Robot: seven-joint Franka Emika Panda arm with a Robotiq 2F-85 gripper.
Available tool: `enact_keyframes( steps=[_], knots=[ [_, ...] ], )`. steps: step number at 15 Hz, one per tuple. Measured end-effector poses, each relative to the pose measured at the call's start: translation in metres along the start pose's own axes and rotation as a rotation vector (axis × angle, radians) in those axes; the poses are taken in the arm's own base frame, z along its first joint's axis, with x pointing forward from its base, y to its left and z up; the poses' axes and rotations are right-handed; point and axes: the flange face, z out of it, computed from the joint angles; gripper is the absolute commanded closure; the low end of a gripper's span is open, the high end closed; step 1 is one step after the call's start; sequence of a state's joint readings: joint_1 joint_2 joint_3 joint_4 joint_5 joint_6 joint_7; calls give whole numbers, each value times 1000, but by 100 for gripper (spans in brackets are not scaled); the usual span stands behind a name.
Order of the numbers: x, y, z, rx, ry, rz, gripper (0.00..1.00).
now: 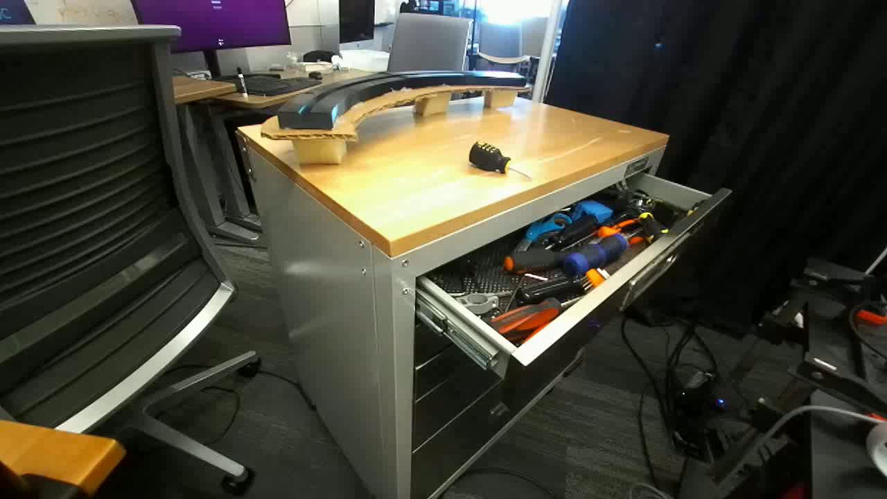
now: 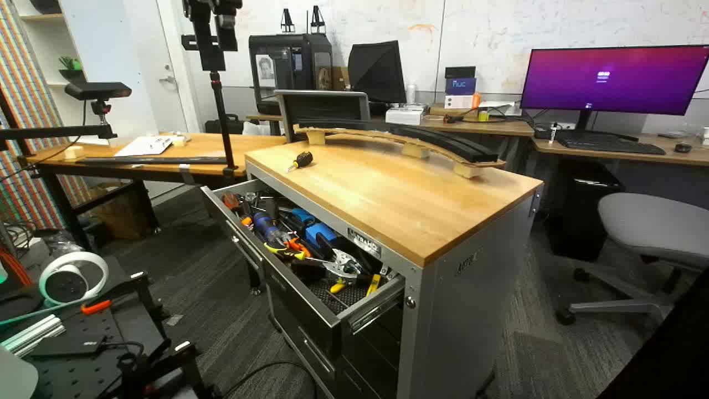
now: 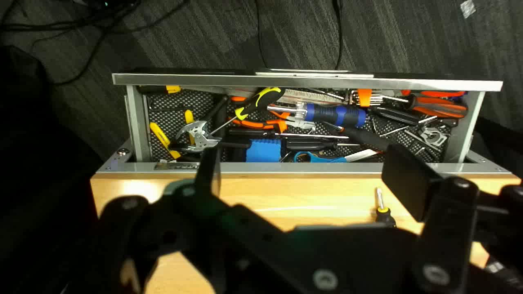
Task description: Put the screwdriver in the drawer then close it
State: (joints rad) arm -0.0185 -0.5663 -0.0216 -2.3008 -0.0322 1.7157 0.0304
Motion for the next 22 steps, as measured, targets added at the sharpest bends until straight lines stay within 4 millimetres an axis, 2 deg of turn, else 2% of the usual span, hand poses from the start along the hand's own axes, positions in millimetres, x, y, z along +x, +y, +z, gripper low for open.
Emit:
enact_keyframes(
  steps=[3,11,14,15,17,22],
  knots=[
    [0,0,-6,0,13,0,0],
    [0,0,-7,0,14,0,0],
    [3,-8,5,62,-22,-62,0],
    [6,-17,13,96,-40,-98,0],
    [15,-52,33,159,-88,-180,0],
    [38,-165,97,194,-199,-386,0]
  ],
)
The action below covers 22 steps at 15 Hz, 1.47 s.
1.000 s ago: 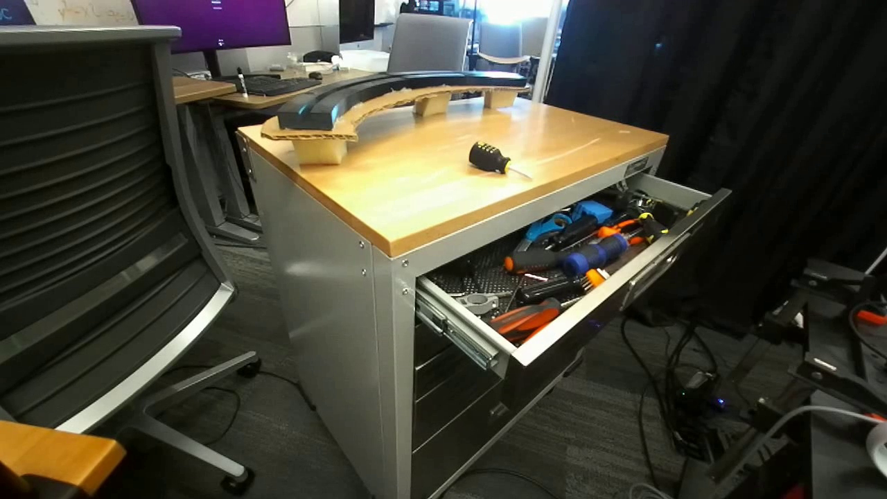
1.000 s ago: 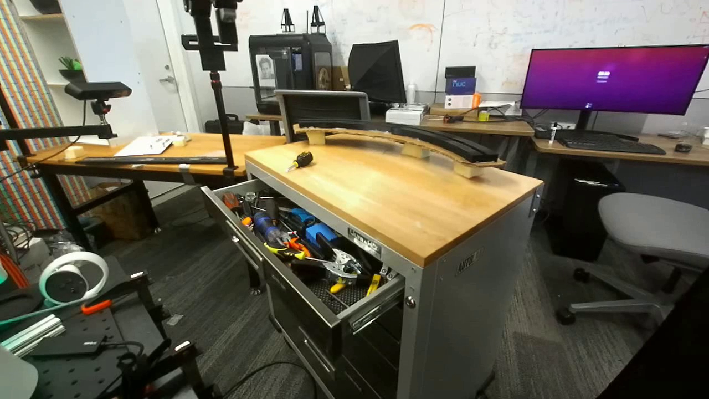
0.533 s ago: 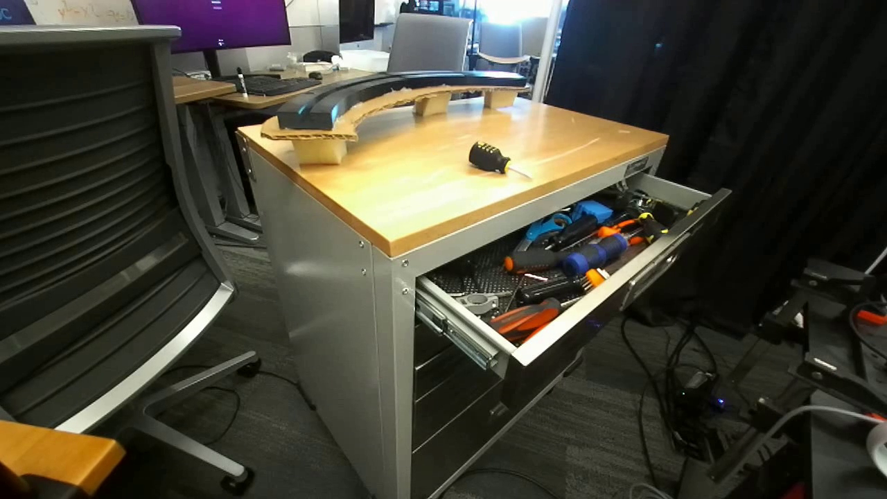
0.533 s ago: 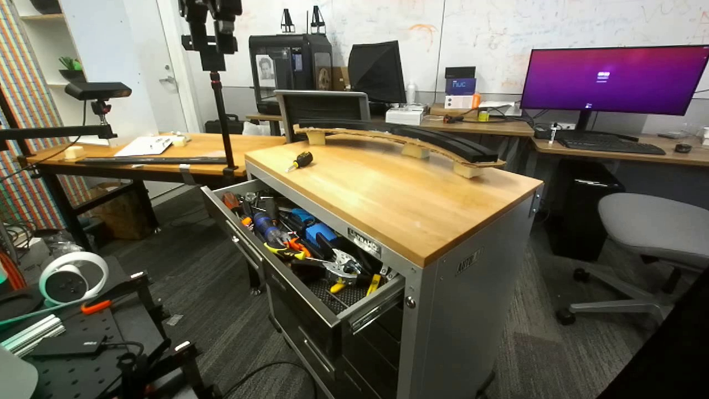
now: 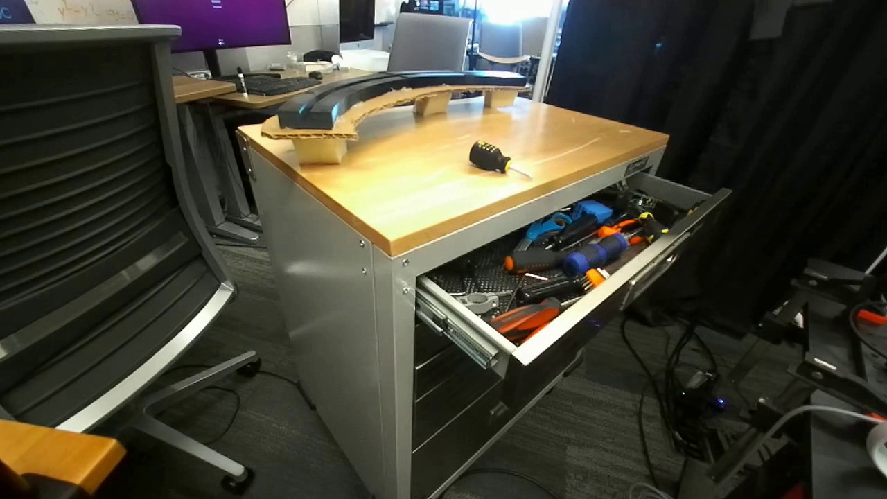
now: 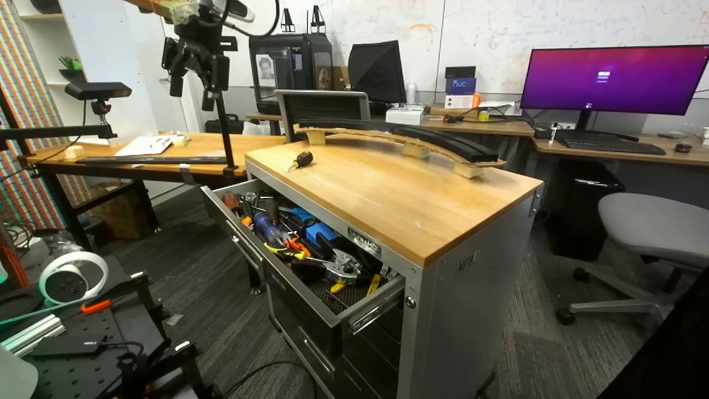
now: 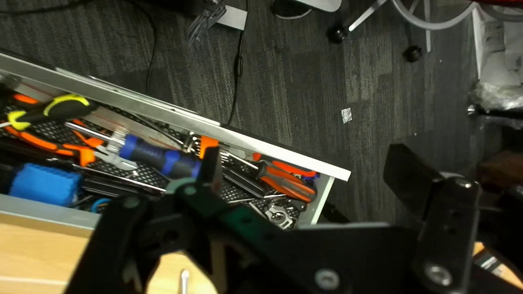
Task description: Put the screwdriver in the drawer then close it
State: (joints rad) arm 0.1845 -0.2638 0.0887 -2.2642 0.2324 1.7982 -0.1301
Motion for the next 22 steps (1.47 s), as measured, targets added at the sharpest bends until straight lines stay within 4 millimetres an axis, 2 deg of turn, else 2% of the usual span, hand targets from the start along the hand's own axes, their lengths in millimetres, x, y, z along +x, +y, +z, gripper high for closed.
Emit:
enact_keyframes(
  steps=[3,6,9,12,17,18,19,22],
  knots=[
    [50,-33,41,-29,52,-55,0],
    [96,-44,74,-69,145,-70,0],
    [137,-32,89,-148,243,-54,0],
    [168,-11,94,-249,345,-30,0],
    [197,34,98,-372,439,36,0],
    [201,40,100,-385,444,50,25],
    [203,46,102,-396,443,61,26],
    [208,56,111,-406,433,84,49]
  ],
)
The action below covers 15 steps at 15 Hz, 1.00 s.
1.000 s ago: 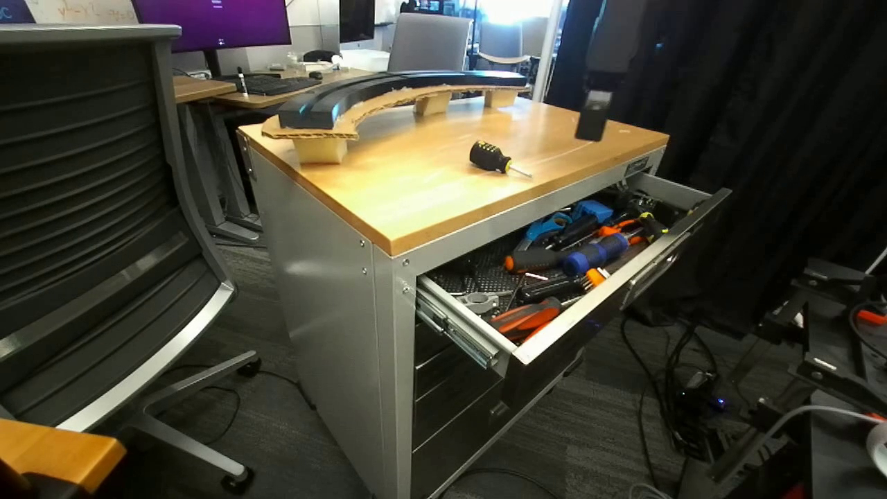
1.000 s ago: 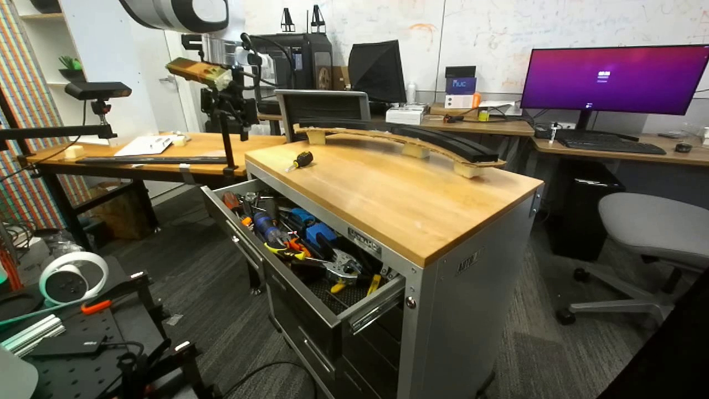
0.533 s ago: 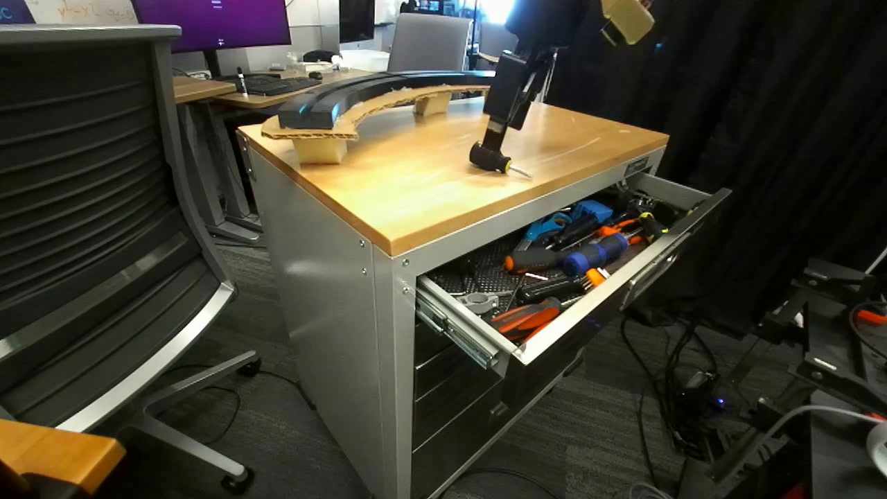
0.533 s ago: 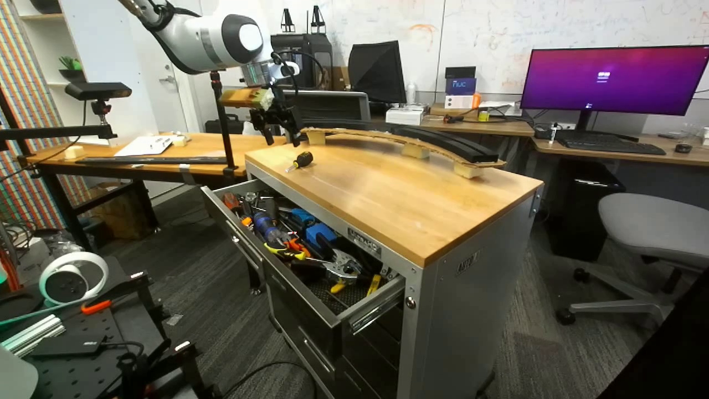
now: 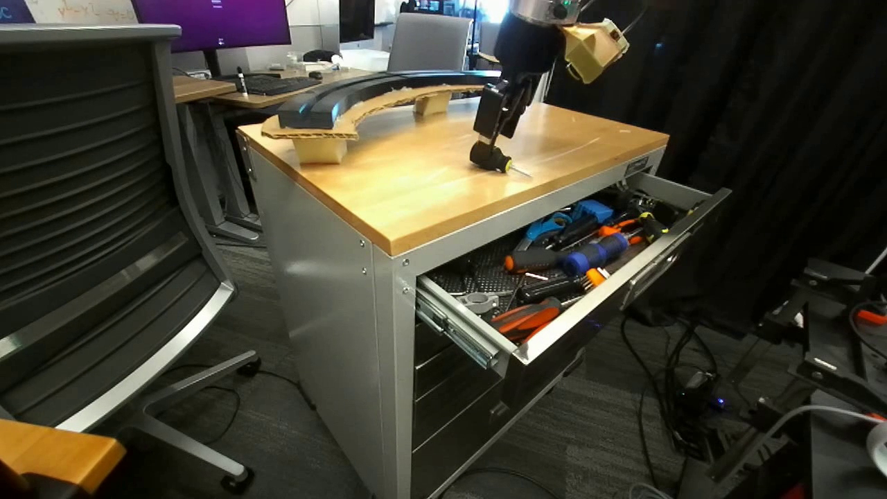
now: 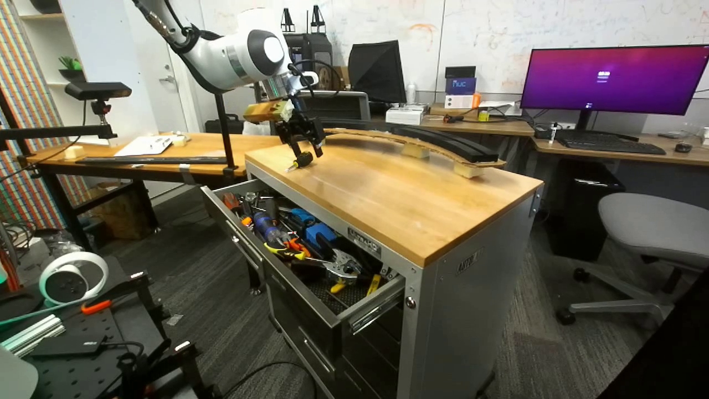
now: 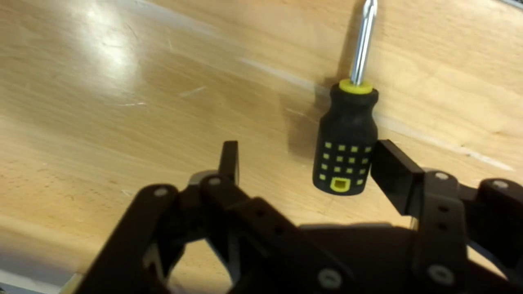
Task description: Put the screwdriver in the drawer then close it
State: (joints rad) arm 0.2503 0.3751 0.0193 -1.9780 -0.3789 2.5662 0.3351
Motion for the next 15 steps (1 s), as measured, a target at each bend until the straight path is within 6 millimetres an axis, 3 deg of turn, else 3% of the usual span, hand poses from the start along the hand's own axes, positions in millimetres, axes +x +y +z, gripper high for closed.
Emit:
enact_keyframes(
  steps=[5,9,13,15],
  knots=[
    [1,-3,-1,70,-22,63,87],
    [-14,2,-14,245,-140,3,83],
    [-54,24,-44,379,-339,-123,84],
    [-73,24,-58,399,-430,-193,84]
  ],
)
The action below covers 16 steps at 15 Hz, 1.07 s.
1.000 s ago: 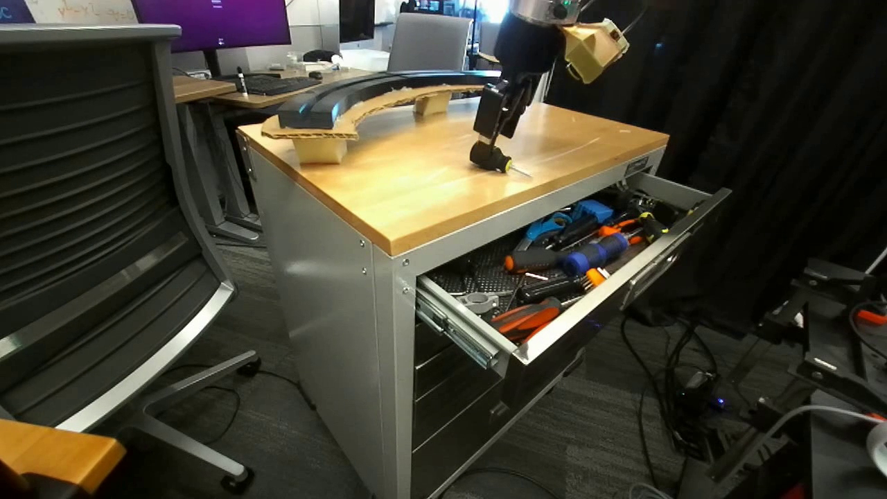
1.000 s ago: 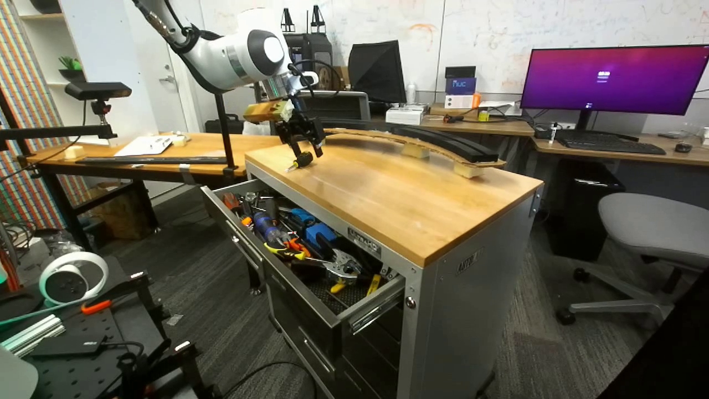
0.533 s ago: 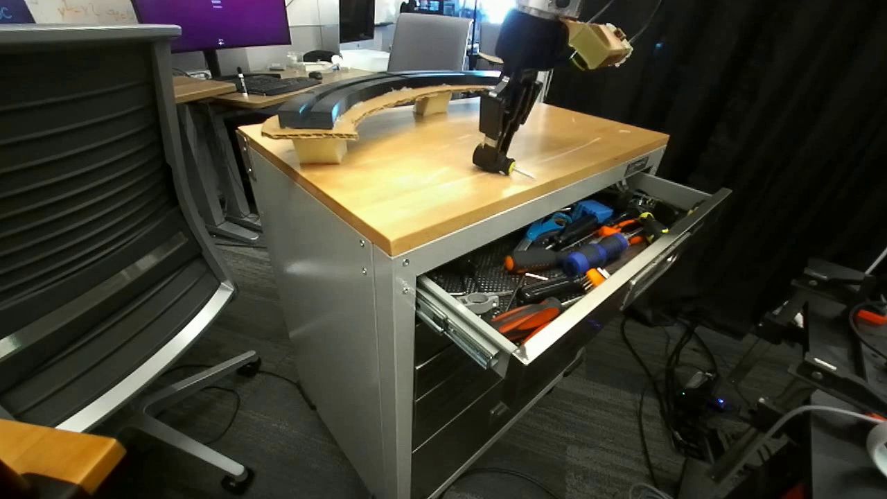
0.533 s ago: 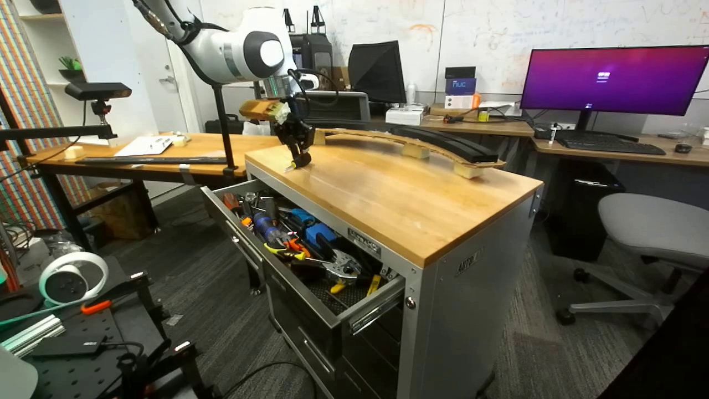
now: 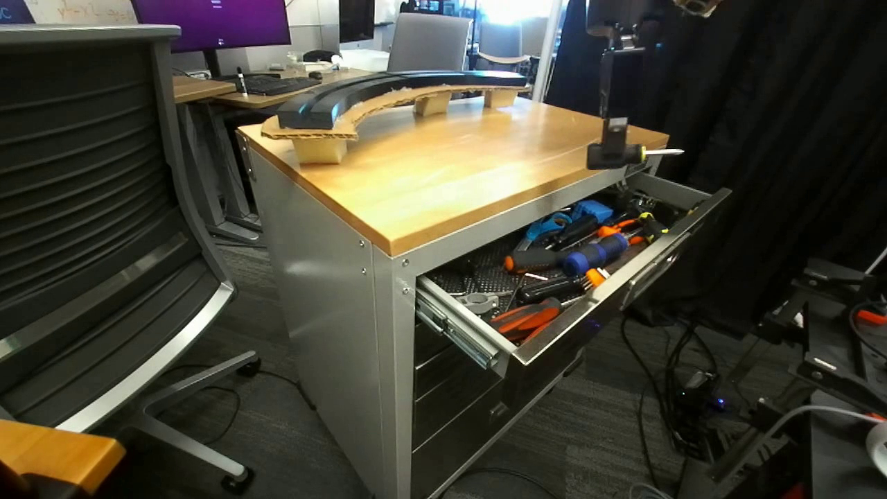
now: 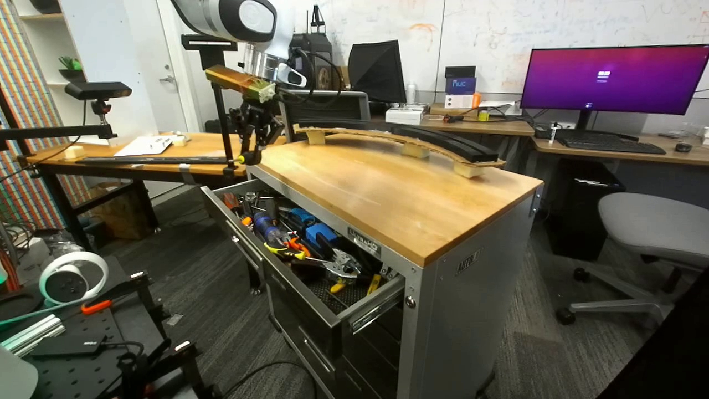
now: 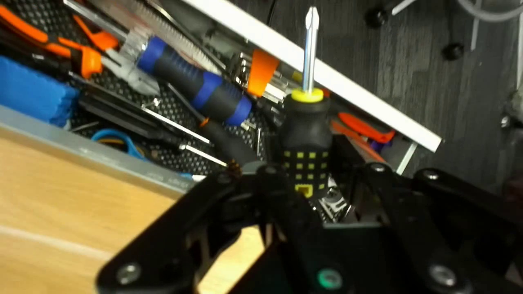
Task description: Put the screwdriver in the drawer then close it
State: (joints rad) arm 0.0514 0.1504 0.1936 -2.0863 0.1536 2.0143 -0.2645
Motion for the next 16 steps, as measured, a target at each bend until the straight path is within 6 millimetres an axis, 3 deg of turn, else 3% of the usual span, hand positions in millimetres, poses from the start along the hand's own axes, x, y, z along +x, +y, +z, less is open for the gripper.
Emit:
enact_keyframes(
  steps=[2,5,6,8,12,16],
  knots=[
    [-11,-13,4,-16,-40,-38,84],
    [-7,-39,20,-74,45,-83,84],
    [-4,-49,26,-98,92,-93,42],
    [2,-67,38,-149,176,-106,34],
    [5,-85,55,-230,271,-100,3],
    [-4,-79,53,-228,212,-70,0]
  ],
)
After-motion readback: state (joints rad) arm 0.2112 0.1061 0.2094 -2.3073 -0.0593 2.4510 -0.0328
